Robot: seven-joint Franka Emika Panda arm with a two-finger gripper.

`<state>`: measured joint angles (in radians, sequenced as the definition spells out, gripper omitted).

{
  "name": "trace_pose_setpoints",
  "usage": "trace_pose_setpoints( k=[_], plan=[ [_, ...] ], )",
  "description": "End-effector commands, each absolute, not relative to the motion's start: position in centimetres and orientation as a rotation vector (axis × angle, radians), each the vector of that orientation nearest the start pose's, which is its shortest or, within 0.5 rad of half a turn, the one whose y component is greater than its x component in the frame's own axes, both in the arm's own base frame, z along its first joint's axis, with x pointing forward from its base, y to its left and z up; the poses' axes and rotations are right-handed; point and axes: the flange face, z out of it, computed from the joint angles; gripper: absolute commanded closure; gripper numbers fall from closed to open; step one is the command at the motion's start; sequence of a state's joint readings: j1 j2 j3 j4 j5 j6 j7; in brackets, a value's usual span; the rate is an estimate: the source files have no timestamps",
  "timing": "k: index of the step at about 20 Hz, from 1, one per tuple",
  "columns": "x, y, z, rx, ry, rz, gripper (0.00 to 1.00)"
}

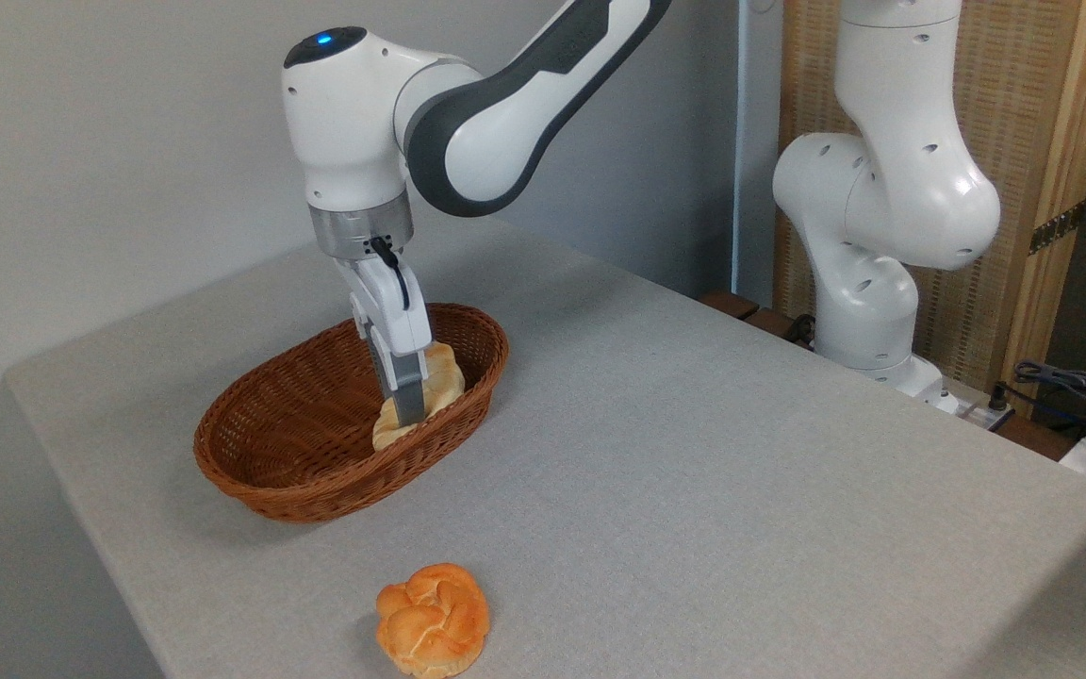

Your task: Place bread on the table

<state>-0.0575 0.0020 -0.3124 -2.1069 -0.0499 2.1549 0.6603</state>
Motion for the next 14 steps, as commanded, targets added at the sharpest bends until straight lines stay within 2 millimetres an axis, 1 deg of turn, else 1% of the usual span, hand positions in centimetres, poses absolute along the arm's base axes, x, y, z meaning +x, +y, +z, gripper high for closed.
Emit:
trace_pose_setpoints(
  k=[1,4,5,8,10,11,13,14],
  plan=[
    [51.1,-20.3,41.2,-2.773,1.525,-0.092,0.92],
    [51.3,-20.2,41.6,-2.776,1.516,-0.106,0.93],
    [51.4,-20.3,42.1,-2.775,1.513,-0.120,0.93],
    [52.5,-20.1,44.6,-2.792,1.481,-0.189,0.93],
    [53.5,-19.7,46.3,-2.825,1.415,-0.241,0.93],
    [53.8,-19.1,46.5,-2.842,1.382,-0.251,0.93],
    [54.4,-19.1,47.9,-2.882,1.354,-0.303,0.93],
    [54.6,-18.7,48.4,-2.910,1.329,-0.324,0.93]
  ],
)
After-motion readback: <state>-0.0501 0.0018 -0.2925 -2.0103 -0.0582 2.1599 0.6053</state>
